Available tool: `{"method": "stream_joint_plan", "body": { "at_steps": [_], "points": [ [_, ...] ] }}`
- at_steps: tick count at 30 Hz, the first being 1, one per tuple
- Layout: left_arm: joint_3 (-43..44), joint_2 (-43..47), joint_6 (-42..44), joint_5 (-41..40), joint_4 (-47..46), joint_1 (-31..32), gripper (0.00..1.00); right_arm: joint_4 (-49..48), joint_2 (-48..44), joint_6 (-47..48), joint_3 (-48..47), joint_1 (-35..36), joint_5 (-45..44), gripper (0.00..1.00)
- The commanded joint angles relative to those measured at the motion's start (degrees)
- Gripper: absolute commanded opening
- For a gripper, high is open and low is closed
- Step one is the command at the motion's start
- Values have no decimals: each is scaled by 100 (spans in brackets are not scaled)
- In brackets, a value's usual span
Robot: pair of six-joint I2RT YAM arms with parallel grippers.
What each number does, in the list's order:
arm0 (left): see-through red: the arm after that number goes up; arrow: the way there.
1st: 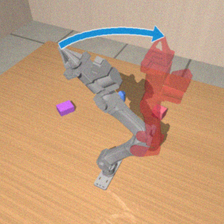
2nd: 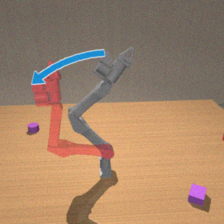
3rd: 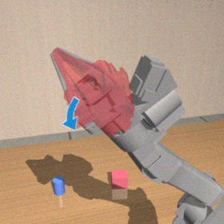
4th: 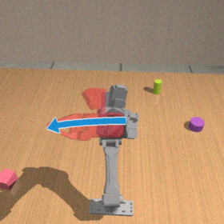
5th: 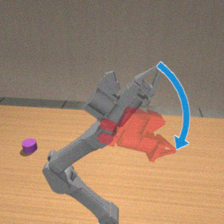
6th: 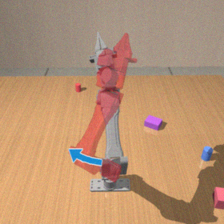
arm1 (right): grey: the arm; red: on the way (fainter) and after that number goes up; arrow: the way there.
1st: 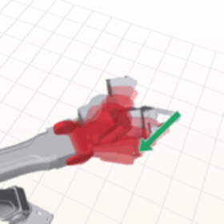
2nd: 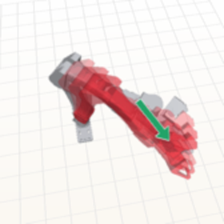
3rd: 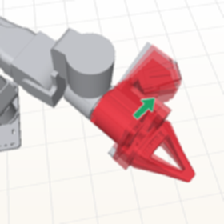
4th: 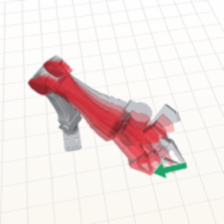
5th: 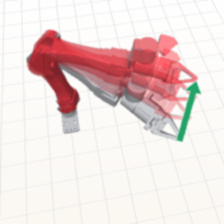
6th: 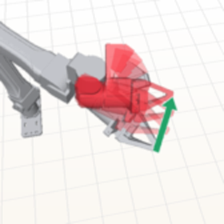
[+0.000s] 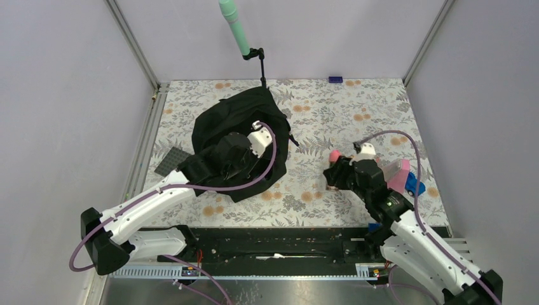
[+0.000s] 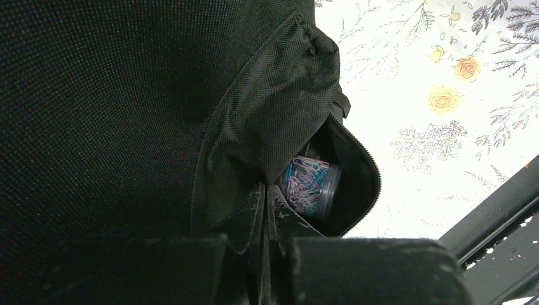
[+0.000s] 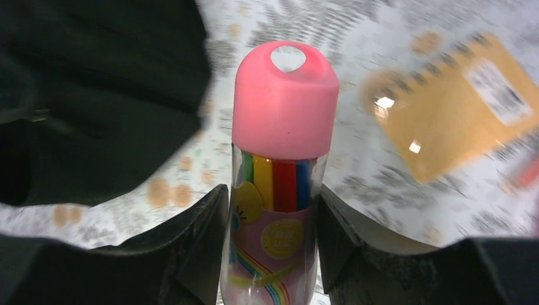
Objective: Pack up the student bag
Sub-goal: Pick up the personal item from the center of the board, then place the personal item in the student bag.
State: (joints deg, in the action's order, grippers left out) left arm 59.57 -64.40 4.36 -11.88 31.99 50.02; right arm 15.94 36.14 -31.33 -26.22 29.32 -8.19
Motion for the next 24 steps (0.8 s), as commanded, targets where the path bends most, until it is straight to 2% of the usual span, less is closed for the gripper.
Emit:
{"method": "stream_joint_plan", "body": {
  "at_steps": [1, 4, 10, 13, 16, 19, 24],
  "points": [
    [268, 88, -114, 190, 5, -125, 0, -1880, 444, 732, -613, 833, 228, 0],
    [248, 150, -137, 291, -46, -204, 0, -2514, 928, 796, -896, 1369, 462, 0],
    [239, 164, -137, 394, -70, -269, 0, -2682, 1833, 187, -1345, 2180, 678, 0],
    [251, 181, -150, 467, -69, -295, 0, -3149, 2015, 691, -1215, 2793, 255, 0],
    [257, 206, -189, 568, -76, -341, 0, -4150, 2134, 1102, -805, 3177, -242, 0],
    [257, 223, -210, 653, -79, -394, 0, -5464, 2281, 1287, -402, 3227, -526, 0],
    [278, 244, -228, 824, -79, -501, 0, -7365, 2914, 1885, -280, 3264, -710, 0]
  ]
}}
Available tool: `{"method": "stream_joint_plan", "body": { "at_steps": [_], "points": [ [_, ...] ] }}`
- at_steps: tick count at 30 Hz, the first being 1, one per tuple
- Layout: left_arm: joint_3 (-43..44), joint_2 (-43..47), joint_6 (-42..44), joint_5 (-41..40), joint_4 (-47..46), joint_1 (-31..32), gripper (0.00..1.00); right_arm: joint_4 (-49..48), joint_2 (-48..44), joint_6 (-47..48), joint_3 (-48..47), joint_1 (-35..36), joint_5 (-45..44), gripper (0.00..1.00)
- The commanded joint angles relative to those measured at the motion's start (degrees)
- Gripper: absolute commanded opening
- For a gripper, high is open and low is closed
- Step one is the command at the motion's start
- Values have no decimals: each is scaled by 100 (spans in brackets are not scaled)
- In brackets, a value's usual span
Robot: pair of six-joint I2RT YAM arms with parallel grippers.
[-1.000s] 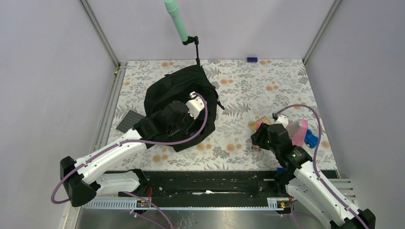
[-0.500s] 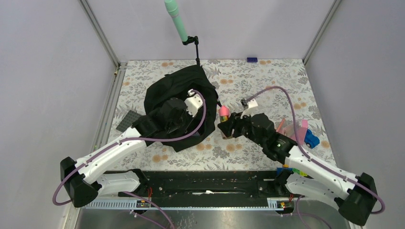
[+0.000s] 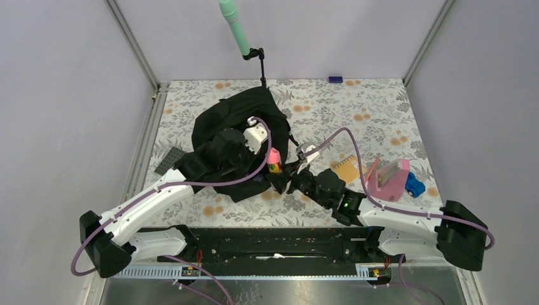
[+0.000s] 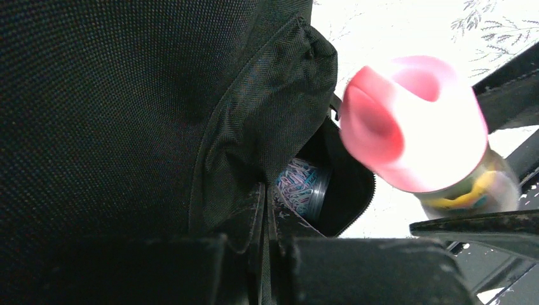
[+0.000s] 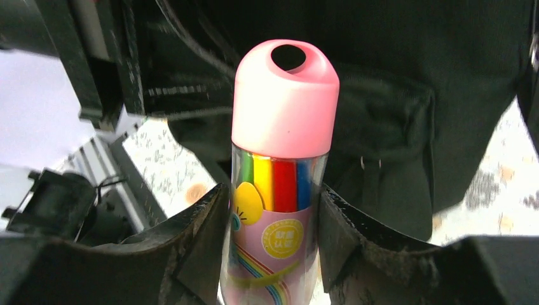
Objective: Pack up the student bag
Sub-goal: Place the personal item in the student bag.
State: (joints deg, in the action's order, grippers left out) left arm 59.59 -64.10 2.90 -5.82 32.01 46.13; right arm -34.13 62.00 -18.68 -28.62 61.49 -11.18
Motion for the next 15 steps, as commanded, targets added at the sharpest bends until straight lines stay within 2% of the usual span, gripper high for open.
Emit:
{"method": "stream_joint_plan", "body": {
  "at_steps": [1, 5, 8, 15],
  "points": [
    [276, 217, -89, 263, -81, -143, 0, -2708, 489, 701, -24, 49, -444, 0],
    [288, 222, -117, 394, -81, -241, 0, -4093, 1216, 1051, -36, 56, -561, 0],
    [297, 226, -146, 506, -98, -312, 0, -4718, 1702, 1251, -124, 69, -589, 0],
    [299, 248, -198, 741, -141, -419, 0, -5150, 2440, 1651, -319, 189, -799, 0]
  ]
}}
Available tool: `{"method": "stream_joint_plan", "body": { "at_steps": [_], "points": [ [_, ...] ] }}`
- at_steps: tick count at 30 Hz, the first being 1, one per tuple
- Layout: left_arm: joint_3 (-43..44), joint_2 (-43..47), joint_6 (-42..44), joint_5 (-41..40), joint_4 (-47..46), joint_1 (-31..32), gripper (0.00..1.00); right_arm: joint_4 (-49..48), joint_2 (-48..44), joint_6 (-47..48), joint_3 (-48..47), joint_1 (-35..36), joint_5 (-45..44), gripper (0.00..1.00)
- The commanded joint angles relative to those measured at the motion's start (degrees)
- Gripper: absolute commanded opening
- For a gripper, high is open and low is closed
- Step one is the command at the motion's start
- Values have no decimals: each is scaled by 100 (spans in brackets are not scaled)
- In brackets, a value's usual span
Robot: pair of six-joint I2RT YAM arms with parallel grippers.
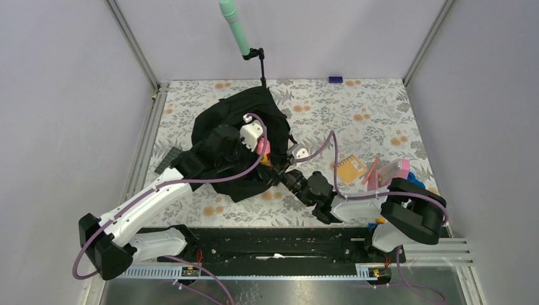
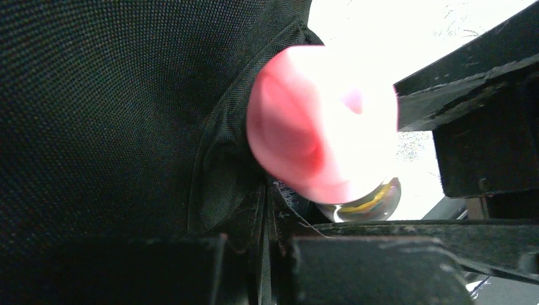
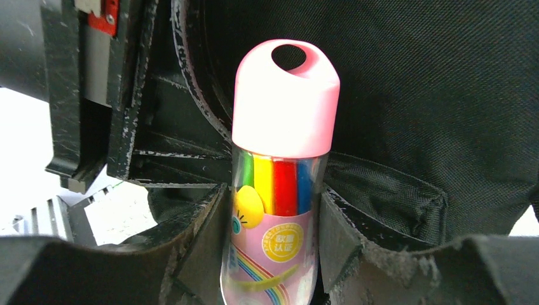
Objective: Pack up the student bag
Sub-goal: Place the personal item in the student bag.
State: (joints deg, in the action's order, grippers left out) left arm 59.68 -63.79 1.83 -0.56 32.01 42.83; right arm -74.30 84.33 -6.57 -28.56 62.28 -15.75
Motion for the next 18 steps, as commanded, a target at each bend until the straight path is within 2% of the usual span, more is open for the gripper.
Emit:
{"method": "stream_joint_plan", "body": {
  "at_steps": [1, 15, 18],
  "points": [
    [294, 218, -94, 234, -142, -99, 0, -1139, 269, 484, -344, 131, -414, 0],
    [316, 188, -130, 391, -169, -233, 0, -1130, 938, 625, -635, 289, -1061, 0],
    [324, 199, -130, 390, -169, -253, 0, -1128, 1024, 605, -596, 332, -1181, 4]
  ]
}}
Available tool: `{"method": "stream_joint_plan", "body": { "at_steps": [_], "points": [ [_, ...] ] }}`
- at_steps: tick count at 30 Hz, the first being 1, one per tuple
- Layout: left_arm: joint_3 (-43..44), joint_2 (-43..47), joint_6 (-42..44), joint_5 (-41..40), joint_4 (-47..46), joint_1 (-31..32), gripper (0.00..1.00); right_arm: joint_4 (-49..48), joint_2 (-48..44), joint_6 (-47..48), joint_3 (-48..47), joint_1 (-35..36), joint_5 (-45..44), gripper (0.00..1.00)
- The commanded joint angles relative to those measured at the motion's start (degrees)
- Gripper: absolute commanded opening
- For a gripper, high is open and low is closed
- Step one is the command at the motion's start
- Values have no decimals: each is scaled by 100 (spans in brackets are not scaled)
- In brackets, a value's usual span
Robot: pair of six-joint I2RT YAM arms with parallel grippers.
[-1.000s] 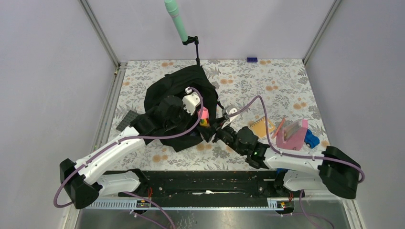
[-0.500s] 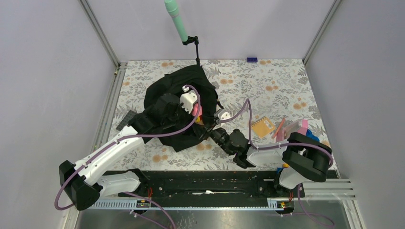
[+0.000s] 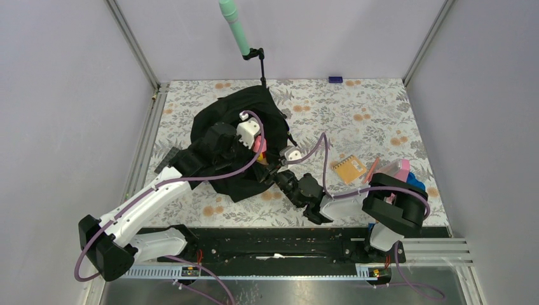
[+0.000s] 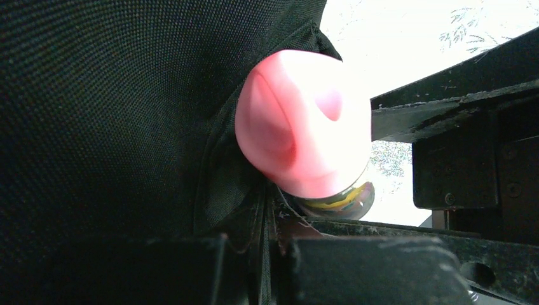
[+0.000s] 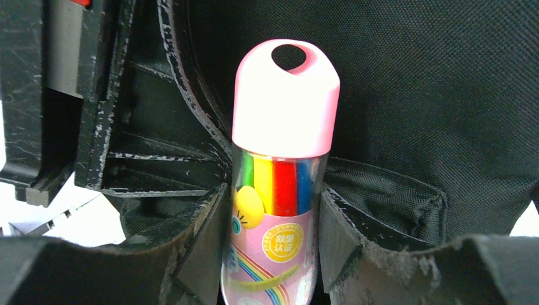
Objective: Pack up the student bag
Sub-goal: Place the personal item in the student bag.
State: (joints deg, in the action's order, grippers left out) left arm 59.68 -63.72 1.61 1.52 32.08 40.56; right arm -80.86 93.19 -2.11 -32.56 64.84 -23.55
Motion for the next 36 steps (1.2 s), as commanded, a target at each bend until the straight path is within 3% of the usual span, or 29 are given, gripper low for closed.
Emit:
{"method": "stream_joint_plan", "body": {
  "at_steps": [1, 6, 13, 19, 28, 36],
  "points": [
    [325, 194, -107, 182, -175, -27, 0, -480, 158, 150, -171, 89, -446, 6],
    [317, 202, -112, 200, -175, -42, 0, -474, 247, 156, -93, 142, -587, 18],
    [323, 211, -116, 206, -175, -48, 0, -475, 238, 131, -86, 169, -596, 58],
    [314, 220, -117, 200, -175, -57, 0, -474, 142, 175, -28, 196, -678, 75],
    [312, 220, -116, 200, -175, -69, 0, -477, -131, 112, 186, 205, -872, 73],
    [314, 210, -116, 202, -175, -74, 0, -125, -512, 14, 469, 206, -1189, 53]
  ]
}}
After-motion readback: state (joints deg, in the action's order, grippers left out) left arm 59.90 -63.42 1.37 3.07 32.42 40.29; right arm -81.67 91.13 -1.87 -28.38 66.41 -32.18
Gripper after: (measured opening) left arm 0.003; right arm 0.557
